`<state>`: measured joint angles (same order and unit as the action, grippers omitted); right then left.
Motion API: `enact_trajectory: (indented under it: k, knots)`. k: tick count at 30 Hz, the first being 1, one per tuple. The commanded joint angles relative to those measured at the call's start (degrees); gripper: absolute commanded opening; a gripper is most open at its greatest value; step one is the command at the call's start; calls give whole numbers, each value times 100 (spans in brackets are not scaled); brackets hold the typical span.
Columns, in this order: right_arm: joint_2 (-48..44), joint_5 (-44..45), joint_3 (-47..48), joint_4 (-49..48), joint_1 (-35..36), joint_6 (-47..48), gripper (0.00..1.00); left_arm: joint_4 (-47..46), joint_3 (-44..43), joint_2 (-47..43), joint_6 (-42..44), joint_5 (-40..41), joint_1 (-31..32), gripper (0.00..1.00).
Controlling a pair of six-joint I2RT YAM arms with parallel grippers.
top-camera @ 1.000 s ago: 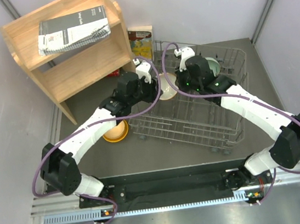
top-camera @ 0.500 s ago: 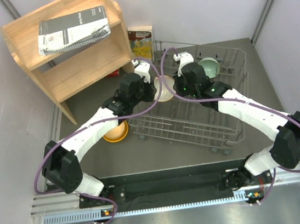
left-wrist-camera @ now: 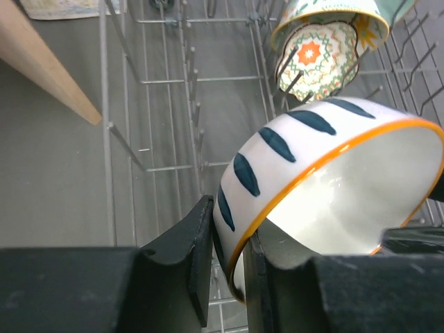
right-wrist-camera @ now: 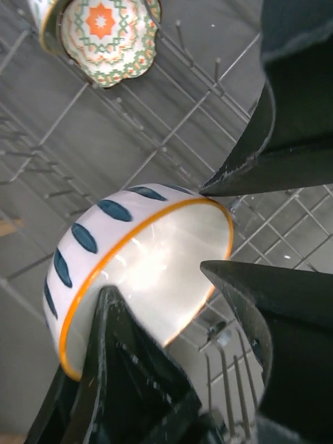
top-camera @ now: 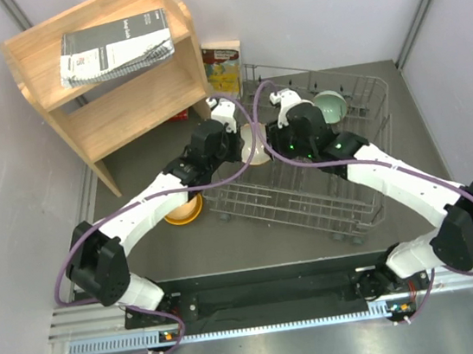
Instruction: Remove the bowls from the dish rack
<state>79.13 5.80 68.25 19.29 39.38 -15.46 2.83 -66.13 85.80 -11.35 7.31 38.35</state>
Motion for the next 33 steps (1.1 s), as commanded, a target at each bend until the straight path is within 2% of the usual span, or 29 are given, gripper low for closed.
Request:
enact_trajectory:
  k: [1,2,5,11,14,18,23,27,33]
  knots:
    - [-775,-124,-48,-461,123,61,45,-942,232,-616,-262,613,50,0]
    - [-872,59,-83,-470,97,70,50,-1003,293,-843,-323,718,24,0]
    - [-1242,315,-224,-531,-26,96,53,-1056,530,-1353,-324,1114,-134,0]
    - [-1576,694,-356,-531,-272,228,53,-1127,1074,-2399,-560,1396,-810,0]
    - [-1533,703,-409,-488,-386,202,53,-1040,1076,-2699,-587,1535,-1057,0]
    - [-1427,738,-418,-409,-457,193,53,-452,646,-2639,-429,1931,-1101,0]
    - [-1374,957,-400,-338,-510,254,53,988,83,-2323,-534,2187,-1110,0]
    - [-1427,1098,-496,-329,-597,342,53,1527,266,-2357,-754,2099,-1101,0]
    - [-1506,1107,-611,-347,-782,386,53,2010,908,-2612,-1211,2451,-1154,0]
